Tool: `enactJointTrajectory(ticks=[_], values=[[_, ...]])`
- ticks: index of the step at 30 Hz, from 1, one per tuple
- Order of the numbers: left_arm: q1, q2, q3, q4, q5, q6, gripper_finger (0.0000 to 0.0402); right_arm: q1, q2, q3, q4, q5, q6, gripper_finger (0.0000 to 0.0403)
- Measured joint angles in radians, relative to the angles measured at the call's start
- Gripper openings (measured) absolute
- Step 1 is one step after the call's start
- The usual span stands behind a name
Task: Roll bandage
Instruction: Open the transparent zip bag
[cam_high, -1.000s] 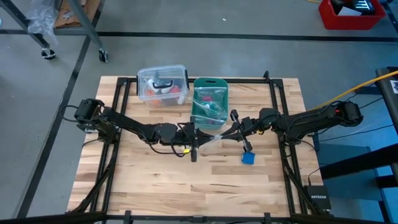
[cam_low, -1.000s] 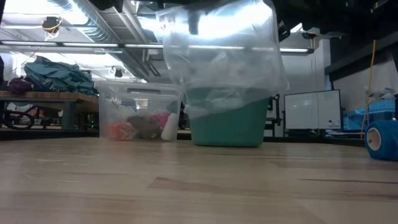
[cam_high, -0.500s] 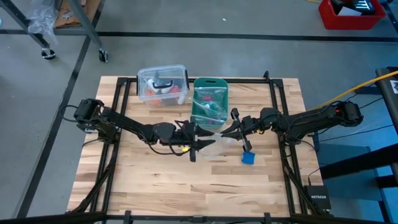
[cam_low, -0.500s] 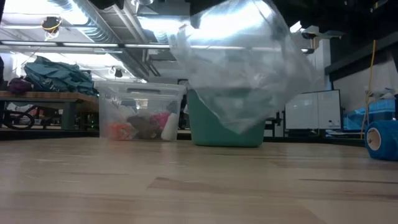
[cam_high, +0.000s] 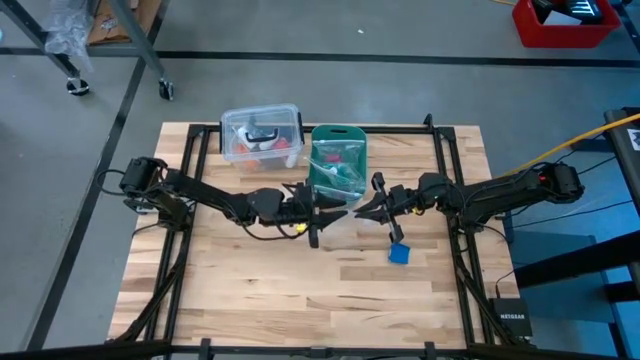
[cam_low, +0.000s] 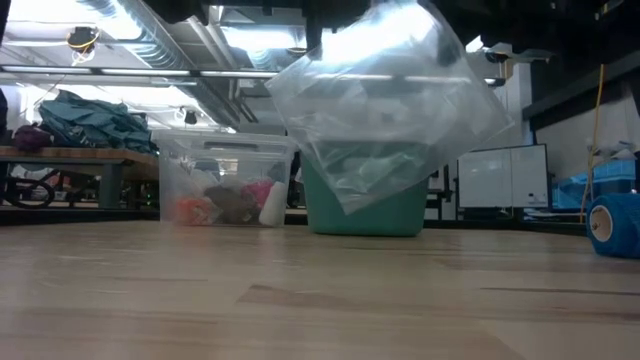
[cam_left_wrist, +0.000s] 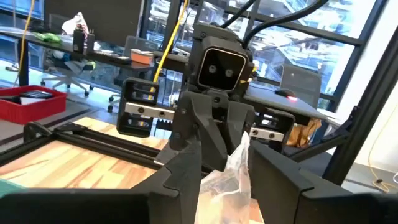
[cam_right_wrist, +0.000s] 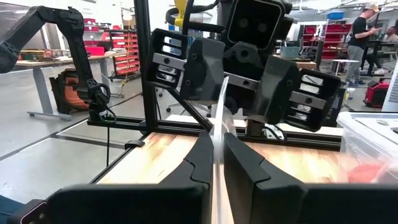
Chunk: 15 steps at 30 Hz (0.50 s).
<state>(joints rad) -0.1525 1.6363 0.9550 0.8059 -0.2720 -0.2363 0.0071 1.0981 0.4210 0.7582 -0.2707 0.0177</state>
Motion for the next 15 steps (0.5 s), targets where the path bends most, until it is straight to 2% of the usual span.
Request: enactJointTrajectory(ticks=[10, 15], values=[[0.001, 0.000, 0.000, 0.000, 0.000, 0.008, 0.0090, 0.000, 0.000, 0.000, 0.000, 0.038, 0.000, 0.0026], [0.001, 0.000, 0.000, 0.023, 0.000, 0.062, 0.0070, 0.000, 0.000, 0.000, 0.000, 0.043, 0.000, 0.0026]])
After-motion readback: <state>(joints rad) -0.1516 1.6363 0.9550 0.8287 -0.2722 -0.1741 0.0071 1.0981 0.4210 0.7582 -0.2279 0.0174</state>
